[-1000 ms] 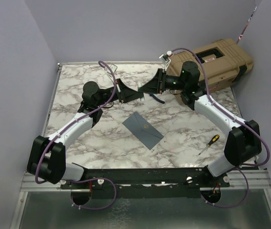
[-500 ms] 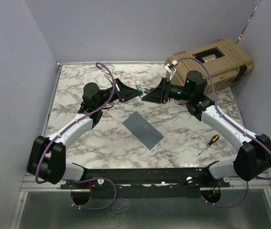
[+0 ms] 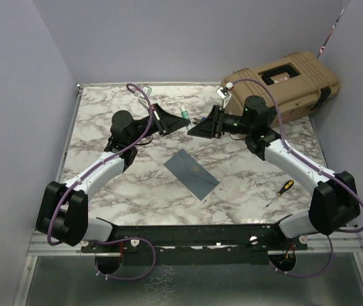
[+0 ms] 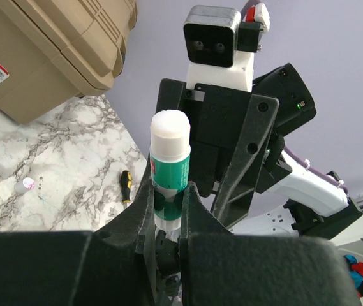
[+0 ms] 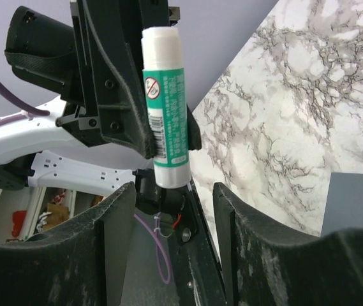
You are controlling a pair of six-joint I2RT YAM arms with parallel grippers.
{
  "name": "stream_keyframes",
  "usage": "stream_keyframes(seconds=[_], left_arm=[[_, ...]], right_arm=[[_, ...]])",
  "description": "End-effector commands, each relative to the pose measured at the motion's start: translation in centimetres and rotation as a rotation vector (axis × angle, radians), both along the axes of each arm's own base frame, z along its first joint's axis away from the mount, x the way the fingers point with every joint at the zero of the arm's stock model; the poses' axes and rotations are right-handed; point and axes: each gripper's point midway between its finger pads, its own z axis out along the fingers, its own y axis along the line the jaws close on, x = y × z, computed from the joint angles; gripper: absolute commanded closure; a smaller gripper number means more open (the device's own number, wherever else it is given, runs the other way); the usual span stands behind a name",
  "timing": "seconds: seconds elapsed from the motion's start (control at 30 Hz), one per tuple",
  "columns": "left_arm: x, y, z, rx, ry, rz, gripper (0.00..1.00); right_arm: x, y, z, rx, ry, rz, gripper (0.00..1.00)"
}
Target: Place the letter into the envelope and seal it
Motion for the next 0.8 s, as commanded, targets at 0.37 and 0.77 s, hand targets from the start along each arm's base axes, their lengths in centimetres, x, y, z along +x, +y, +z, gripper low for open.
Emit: stream_keyframes(seconds=[0.37,0.77], left_arm=[[-0.2,0.0,0.6,-0.004,-0.031,0.009,1.0],[0.3,0.3,1.4,-0.002,-0.063,0.047,0.82]], right_arm=[[2.3,1.1,1.4,0.026,-0.052,-0.04,0.7],[2.3,1.6,0.7,-0.041,-0.107,0.02,1.0]])
